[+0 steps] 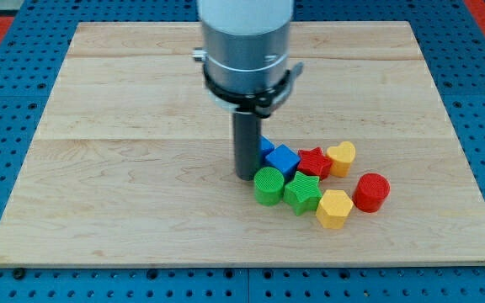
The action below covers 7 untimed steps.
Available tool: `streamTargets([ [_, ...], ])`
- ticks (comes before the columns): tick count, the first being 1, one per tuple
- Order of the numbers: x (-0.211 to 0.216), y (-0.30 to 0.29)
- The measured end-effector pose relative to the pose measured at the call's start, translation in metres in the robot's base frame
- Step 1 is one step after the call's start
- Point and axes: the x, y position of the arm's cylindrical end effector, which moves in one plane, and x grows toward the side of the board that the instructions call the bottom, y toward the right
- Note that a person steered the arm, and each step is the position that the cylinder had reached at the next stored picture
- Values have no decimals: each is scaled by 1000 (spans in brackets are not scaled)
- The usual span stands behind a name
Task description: Arrange the group of blocks towards the bottom right of the board
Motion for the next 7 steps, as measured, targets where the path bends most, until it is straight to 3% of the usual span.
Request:
streamTargets([
  [1,11,38],
  [2,0,31],
  [4,-33,-73],
  [5,-90,-77],
  [6,-75,-43],
  [7,-32,-13],
])
